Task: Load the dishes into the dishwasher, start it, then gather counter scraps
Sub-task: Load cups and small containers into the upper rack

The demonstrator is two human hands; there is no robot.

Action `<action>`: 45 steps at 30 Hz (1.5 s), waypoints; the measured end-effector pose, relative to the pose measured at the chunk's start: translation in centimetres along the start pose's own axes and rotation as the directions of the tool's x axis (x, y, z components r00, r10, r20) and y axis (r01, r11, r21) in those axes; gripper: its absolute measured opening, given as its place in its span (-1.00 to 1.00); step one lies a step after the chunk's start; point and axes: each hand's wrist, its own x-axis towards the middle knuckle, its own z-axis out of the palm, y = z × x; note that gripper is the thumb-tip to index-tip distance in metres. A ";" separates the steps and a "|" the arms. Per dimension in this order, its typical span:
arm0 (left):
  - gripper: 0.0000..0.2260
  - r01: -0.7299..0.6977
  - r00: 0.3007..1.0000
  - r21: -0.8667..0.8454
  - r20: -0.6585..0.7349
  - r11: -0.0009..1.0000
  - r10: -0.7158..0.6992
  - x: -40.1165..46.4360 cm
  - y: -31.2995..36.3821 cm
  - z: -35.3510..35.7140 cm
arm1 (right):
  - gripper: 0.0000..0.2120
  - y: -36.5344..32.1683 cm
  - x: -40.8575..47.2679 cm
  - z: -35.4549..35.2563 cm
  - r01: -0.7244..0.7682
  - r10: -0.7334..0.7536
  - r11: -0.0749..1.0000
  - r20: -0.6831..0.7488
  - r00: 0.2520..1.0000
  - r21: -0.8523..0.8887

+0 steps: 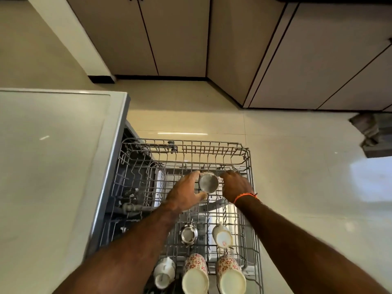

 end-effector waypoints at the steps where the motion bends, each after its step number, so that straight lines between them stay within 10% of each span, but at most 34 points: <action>1: -0.16 0.006 1.000 0.010 -0.002 1.000 -0.006 -1.2 0.4 -0.5 | -0.53 -0.3 -0.9 -0.7 0.004 -0.004 1.000 0.001 1.000 0.001; 15: -0.32 0.097 0.936 -0.153 -0.322 0.983 -0.142 -28.8 4.3 -4.8 | -0.39 -12.0 -20.3 -11.0 0.435 -0.434 0.900 0.022 0.900 -0.037; 24: -0.36 0.220 0.603 -0.415 -0.653 0.883 -0.458 -47.5 -0.6 -2.2 | -0.43 -24.3 -31.0 -9.9 0.713 -0.717 0.697 0.091 0.691 0.071; 34: -0.40 0.367 0.171 -0.621 -0.687 0.692 -0.707 -64.4 -9.3 1.3 | -0.47 -39.1 -42.0 -3.0 0.881 -0.898 0.436 0.162 0.410 0.183; 45: -0.39 0.435 0.071 -0.669 -0.642 0.603 -0.764 -76.6 -21.5 -0.4 | -0.47 -55.0 -48.2 3.3 0.929 -0.933 0.330 0.208 0.294 0.166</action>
